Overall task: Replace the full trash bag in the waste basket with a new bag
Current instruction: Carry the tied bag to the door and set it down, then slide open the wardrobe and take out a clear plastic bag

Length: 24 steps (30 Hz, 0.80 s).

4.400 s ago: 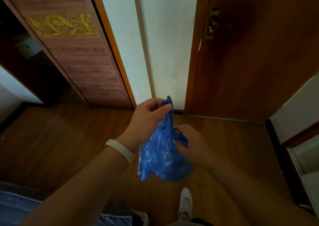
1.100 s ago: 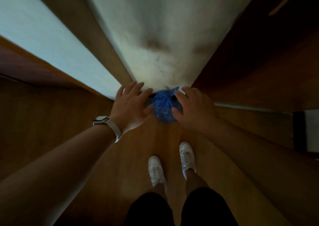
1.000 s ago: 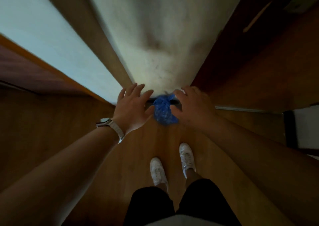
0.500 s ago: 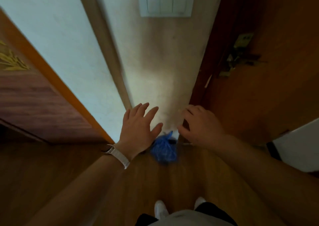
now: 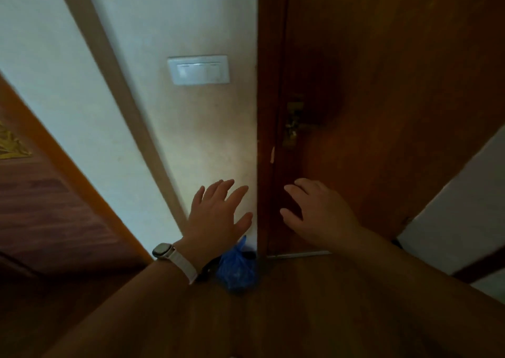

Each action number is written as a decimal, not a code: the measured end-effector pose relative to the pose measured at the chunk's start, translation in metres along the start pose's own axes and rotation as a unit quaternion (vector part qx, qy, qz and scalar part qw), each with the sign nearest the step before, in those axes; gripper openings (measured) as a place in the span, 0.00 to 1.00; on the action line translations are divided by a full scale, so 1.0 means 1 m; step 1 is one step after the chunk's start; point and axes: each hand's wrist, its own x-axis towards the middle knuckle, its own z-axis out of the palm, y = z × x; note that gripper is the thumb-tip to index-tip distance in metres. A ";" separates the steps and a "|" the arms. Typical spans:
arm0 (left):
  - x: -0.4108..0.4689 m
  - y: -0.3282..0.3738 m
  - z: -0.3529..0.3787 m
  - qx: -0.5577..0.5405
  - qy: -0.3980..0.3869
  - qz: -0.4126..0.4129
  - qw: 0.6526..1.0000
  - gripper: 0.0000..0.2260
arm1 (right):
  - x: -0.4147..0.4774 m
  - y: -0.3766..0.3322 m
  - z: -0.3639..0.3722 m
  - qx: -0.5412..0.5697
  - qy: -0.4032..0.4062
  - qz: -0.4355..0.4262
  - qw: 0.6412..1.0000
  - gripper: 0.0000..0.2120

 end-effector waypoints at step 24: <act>0.020 0.516 0.026 -0.109 -0.063 0.478 0.870 0.25 | -0.416 0.254 -0.117 -0.044 0.105 0.481 0.869 0.27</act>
